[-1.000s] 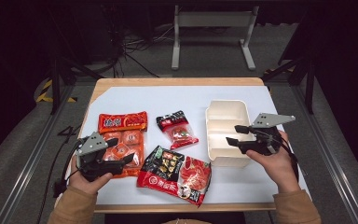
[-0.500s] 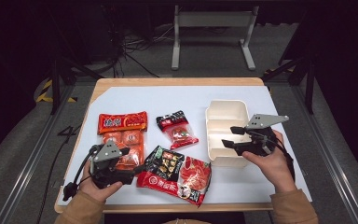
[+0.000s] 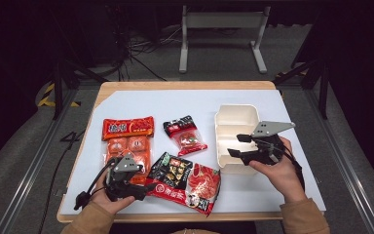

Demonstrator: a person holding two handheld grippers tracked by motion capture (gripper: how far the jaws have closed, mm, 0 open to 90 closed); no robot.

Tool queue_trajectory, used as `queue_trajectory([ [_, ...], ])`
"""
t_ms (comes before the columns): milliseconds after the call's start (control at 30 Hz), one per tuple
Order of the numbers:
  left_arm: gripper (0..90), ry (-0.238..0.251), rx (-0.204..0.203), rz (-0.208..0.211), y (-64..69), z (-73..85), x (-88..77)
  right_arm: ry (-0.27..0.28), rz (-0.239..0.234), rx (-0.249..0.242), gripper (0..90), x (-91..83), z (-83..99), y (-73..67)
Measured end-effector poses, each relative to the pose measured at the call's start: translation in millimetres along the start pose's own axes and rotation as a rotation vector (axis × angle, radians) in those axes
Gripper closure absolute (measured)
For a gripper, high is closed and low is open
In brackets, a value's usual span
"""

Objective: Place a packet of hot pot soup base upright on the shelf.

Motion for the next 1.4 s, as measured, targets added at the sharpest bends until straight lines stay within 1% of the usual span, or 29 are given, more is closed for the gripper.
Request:
queue_trajectory([
  [67, 23.0, -0.005, -0.002, 0.005, -1.2, 1.9, 2.6, -0.003, -0.002, 0.001, 39.1, 1.5, 0.6, -0.1],
  [167, 23.0, -0.006, -0.018, 0.006, -1.8, 4.2, 5.5, -0.007, -0.004, 0.000, 39.1, 3.2, 1.0, -0.7],
  [233, 23.6, -0.010, -0.032, 0.030, -1.8, 5.8, 7.5, -0.010, -0.006, -0.002, 38.9, 4.3, 1.0, -1.4],
  [267, 24.5, -0.012, -0.039, 0.035, -1.5, 6.7, 9.3, -0.011, -0.006, -0.005, 38.9, 4.9, 1.0, -1.8],
  [300, 25.0, -0.025, -0.042, 0.046, -1.4, 7.3, 10.4, -0.012, -0.006, -0.007, 38.8, 5.4, 1.0, -2.0],
  [367, 26.2, -0.035, -0.051, 0.065, -0.6, 8.1, 12.9, -0.014, -0.006, -0.008, 38.7, 5.9, 1.2, -2.2],
  [400, 27.1, -0.035, -0.051, 0.065, -0.6, 8.1, 12.9, -0.014, -0.006, -0.008, 38.5, 6.2, 1.2, -2.4],
  [433, 28.3, -0.049, -0.055, 0.084, -0.2, 9.2, 15.6, -0.015, -0.007, -0.009, 38.5, 6.4, 1.2, -2.8],
  [500, 29.1, -0.055, -0.053, 0.077, 0.0, 9.7, 16.3, -0.015, -0.008, -0.009, 38.4, 6.6, 1.1, -3.2],
  [533, 31.6, -0.065, -0.060, 0.088, 0.1, 10.8, 18.2, -0.016, -0.011, -0.011, 38.2, 6.9, 0.9, -4.0],
  [600, 34.9, -0.070, -0.062, 0.091, 0.0, 11.7, 19.8, -0.017, -0.013, -0.015, 38.1, 7.8, 0.8, -5.0],
  [633, 36.4, -0.072, -0.075, 0.094, 0.4, 12.9, 22.0, -0.017, -0.015, -0.016, 38.0, 8.5, 0.8, -5.5],
  [667, 37.3, -0.072, -0.075, 0.094, 0.4, 12.9, 22.0, -0.017, -0.015, -0.016, 38.0, 8.5, 0.8, -5.5],
  [733, 38.4, -0.058, -0.099, 0.117, -1.2, 13.2, 25.3, -0.022, -0.015, -0.021, 37.9, 9.7, 0.7, -6.6],
  [767, 38.3, -0.058, -0.122, 0.126, -1.5, 13.4, 26.1, -0.023, -0.016, -0.023, 37.8, 10.3, 0.7, -7.1],
  [800, 38.8, -0.050, -0.127, 0.125, -2.0, 13.9, 27.6, -0.024, -0.018, -0.022, 37.7, 11.0, 0.7, -7.6],
  [833, 42.6, -0.044, -0.129, 0.111, -1.3, 14.5, 29.2, -0.027, -0.020, -0.022, 37.6, 11.8, 0.6, -8.2],
  [867, 45.5, -0.049, -0.128, 0.100, 0.0, 14.9, 30.9, -0.028, -0.022, -0.024, 37.4, 12.6, 0.5, -8.7],
  [900, 47.4, -0.056, -0.122, 0.103, 1.2, 15.2, 33.1, -0.028, -0.023, -0.025, 37.3, 13.3, 0.4, -9.2],
  [933, 48.9, -0.056, -0.131, 0.097, 3.1, 15.5, 34.7, -0.030, -0.024, -0.025, 37.2, 13.9, 0.3, -9.9],
  [967, 50.8, -0.053, -0.128, 0.092, 3.6, 15.1, 35.8, -0.030, -0.025, -0.026, 37.2, 14.5, 0.1, -10.5],
  [1000, 53.5, -0.055, -0.134, 0.086, 4.1, 14.9, 36.7, -0.029, -0.027, -0.025, 37.1, 15.2, -0.1, -11.1],
  [1133, 66.0, -0.060, -0.184, 0.074, 4.0, 15.8, 39.7, -0.035, -0.032, -0.030, 36.6, 18.0, -0.4, -13.6],
  [1267, 73.6, -0.064, -0.229, 0.066, 3.3, 14.4, 38.3, -0.039, -0.036, -0.030, 36.6, 19.7, 0.0, -14.2],
  [1333, 77.8, -0.058, -0.257, 0.068, 2.0, 13.7, 36.6, -0.039, -0.038, -0.029, 36.6, 20.4, 0.5, -14.0],
  [1367, 79.9, -0.058, -0.257, 0.068, 2.0, 13.7, 36.6, -0.039, -0.038, -0.029, 36.6, 20.4, 0.5, -14.0],
  [1400, 81.2, -0.036, -0.277, 0.055, 0.9, 13.1, 35.2, -0.041, -0.037, -0.028, 36.8, 21.1, 0.8, -14.0],
])
Point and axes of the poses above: each handheld gripper's, and its own axes: x roughly forward along the jaws, z roughly out of its underside, y roughly to its right, the point moved 2 cm from there along x, roughly forward along the jaws, and after that the axes turned 7 degrees about y, right-handed, at the moved point
